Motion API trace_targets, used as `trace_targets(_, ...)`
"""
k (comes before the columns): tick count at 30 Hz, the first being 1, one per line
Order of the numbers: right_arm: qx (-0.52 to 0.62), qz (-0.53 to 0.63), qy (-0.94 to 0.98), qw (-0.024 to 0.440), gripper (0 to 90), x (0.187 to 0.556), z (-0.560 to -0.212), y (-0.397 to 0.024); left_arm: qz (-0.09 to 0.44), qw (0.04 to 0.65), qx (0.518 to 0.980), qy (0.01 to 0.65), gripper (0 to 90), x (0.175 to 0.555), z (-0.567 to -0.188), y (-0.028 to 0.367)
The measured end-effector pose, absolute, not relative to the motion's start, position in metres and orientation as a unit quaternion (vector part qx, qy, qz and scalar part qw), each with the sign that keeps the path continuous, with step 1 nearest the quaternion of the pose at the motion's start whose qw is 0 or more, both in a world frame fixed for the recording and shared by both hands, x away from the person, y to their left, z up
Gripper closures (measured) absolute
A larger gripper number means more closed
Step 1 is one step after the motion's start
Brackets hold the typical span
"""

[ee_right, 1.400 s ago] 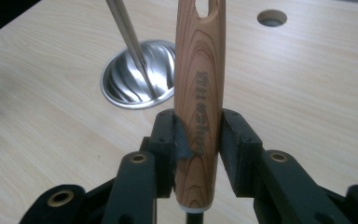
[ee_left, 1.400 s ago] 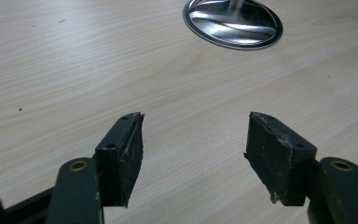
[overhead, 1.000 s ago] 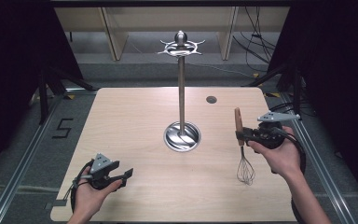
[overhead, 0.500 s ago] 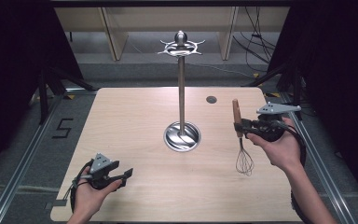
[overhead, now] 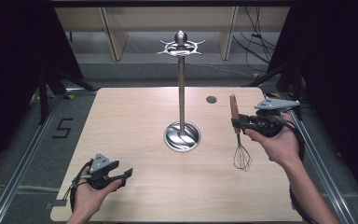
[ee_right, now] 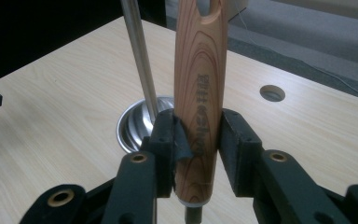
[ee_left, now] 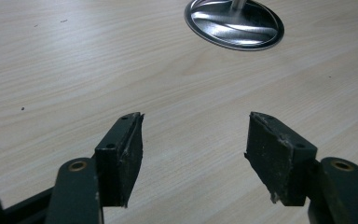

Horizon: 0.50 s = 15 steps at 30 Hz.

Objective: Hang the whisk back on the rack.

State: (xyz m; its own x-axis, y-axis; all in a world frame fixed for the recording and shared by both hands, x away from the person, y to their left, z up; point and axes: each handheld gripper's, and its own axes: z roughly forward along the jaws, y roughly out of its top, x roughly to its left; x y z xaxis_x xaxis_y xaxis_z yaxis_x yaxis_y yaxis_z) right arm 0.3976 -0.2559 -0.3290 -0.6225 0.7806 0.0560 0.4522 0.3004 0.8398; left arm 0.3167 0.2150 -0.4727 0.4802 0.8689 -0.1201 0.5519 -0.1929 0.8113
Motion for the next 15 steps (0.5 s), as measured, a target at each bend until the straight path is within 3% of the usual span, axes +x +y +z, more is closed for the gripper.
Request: trace_targets(15, 0.390, 0.448, 0.784, 0.183, 69.0, 0.4024, -0.3220, -0.2513, 0.188, 0.423, 0.749, 0.474, 35.3, 0.3168, -0.4727, 0.2153)
